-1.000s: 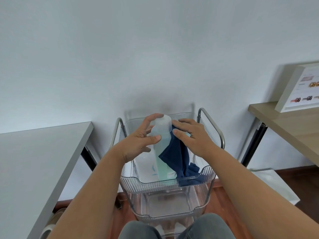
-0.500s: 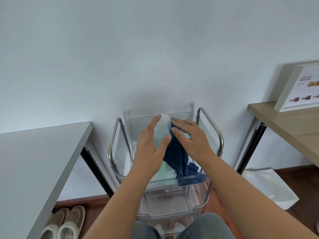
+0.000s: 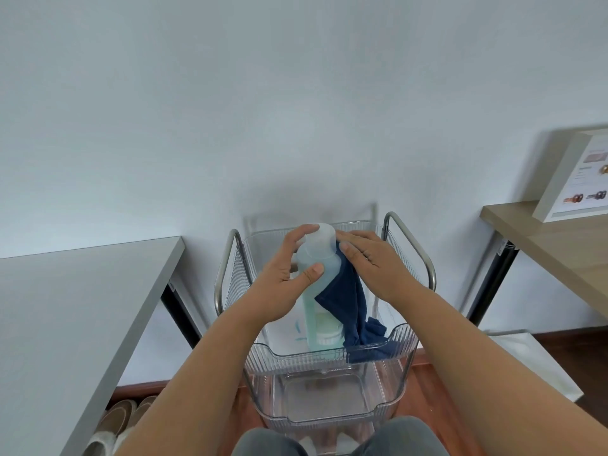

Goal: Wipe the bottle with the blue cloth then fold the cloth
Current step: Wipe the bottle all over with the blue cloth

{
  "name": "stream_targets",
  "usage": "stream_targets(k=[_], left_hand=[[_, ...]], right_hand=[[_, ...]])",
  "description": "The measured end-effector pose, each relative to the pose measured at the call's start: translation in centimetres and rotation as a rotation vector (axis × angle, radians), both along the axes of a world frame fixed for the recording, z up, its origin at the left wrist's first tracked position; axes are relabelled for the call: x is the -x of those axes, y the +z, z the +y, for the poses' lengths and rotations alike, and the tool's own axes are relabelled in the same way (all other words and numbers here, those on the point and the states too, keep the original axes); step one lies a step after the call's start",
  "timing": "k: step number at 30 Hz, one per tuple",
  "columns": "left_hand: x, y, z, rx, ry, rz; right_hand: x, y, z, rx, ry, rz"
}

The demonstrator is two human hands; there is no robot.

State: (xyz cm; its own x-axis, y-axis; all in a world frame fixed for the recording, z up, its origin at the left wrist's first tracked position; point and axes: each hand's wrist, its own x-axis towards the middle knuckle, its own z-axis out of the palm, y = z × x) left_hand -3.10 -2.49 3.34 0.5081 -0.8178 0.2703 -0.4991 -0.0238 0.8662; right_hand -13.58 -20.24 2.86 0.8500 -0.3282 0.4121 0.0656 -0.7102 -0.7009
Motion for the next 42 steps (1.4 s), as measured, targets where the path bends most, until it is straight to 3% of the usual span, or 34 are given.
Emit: stream_targets(k=[5,9,14,18,35,37,40,42], left_hand=[[-0.2,0.5,0.2,-0.026,-0.048,0.047],[2.5,-0.8,-0.3,0.035,0.184,-0.143],[4.7,-2.3,-1.7,0.162,0.376,-0.19],[3.1,-2.1,-1.5,0.202,0.305,-0.146],[-0.3,0.6,0.0,0.025,-0.06,0.095],[0.0,0.9,0.1,0.012,-0.016,0.033],[1.8,-0.1,-0.1,0.018,0.237,-0.249],[3.5,-1.1,-0.6,0.038,0.341,-0.277]], right_hand=[[-0.3,0.4,-0.6,0.033,-0.012,0.072],[0.5,-0.6,0.5,-0.053,-0.105,-0.003],[1.4,-1.2,1.2,-0.103,-0.091,-0.046],[2.0,-1.0,0.9,-0.059,-0.065,-0.082],[-0.2,0.9,-0.6,0.129,0.0,0.017],[0.2,0.6,-0.5,0.088,-0.014,0.035],[1.2,-0.4,-0.1,-0.089,-0.027,0.059],[1.7,-1.0,0.5,-0.203,-0.014,0.074]])
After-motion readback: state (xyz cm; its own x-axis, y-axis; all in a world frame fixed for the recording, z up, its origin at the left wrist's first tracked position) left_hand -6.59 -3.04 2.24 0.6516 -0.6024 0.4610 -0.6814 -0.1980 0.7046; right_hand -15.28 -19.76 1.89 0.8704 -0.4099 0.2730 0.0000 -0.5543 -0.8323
